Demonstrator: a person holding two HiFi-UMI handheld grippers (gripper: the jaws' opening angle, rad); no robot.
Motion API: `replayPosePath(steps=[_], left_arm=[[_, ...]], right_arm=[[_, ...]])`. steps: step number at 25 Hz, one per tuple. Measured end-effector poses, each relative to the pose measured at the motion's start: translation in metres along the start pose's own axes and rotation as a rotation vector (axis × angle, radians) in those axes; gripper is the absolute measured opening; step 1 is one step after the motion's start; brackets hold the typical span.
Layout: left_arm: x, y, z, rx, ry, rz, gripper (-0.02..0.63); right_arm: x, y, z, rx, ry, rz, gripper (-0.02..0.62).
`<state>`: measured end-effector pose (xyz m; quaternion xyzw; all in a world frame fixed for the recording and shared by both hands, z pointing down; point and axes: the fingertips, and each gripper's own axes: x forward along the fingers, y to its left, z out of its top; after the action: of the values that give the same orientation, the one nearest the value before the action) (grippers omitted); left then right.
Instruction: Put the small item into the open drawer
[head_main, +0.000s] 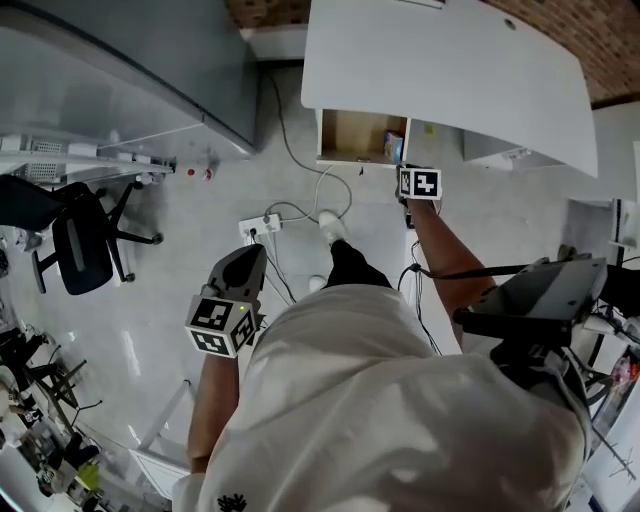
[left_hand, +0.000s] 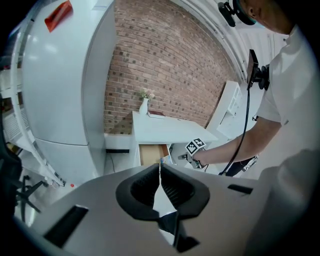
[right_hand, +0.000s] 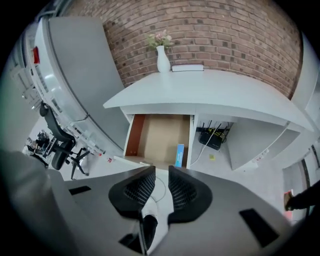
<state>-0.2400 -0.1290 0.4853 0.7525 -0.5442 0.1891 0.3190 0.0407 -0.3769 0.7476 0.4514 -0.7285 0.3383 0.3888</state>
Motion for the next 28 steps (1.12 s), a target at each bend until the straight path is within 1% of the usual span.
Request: replayPosePath(steps=[1, 6, 8, 12, 15, 23, 28], left_arm=[[-0.008, -0.002, -0.005, -0.001, -0.009, -0.002, 0.029], [-0.045, -0.015, -0.031, -0.012, -0.048, -0.014, 0.029], [-0.061, -0.022, -0.045, -0.018, -0.059, -0.016, 0.029], [-0.081, -0.033, -0.077, -0.029, -0.066, -0.019, 0.029], [-0.097, -0.046, -0.101, -0.036, -0.073, -0.023, 0.029], [-0.140, -0.070, -0.146, -0.070, -0.103, -0.001, 0.029], [-0.160, -0.072, -0.168, -0.085, -0.100, 0.017, 0.029]], right_arm=[[-0.010, 0.007, -0.009, -0.019, 0.002, 0.005, 0.095], [-0.058, 0.042, -0.061, -0.104, 0.024, 0.049, 0.048], [-0.077, 0.061, -0.088, -0.137, 0.045, 0.084, 0.040], [-0.111, 0.102, -0.141, -0.241, 0.088, 0.176, 0.034], [-0.142, 0.131, -0.175, -0.309, 0.087, 0.238, 0.032], [-0.210, 0.187, -0.226, -0.418, 0.061, 0.358, 0.031], [-0.240, 0.218, -0.240, -0.497, 0.032, 0.406, 0.029]])
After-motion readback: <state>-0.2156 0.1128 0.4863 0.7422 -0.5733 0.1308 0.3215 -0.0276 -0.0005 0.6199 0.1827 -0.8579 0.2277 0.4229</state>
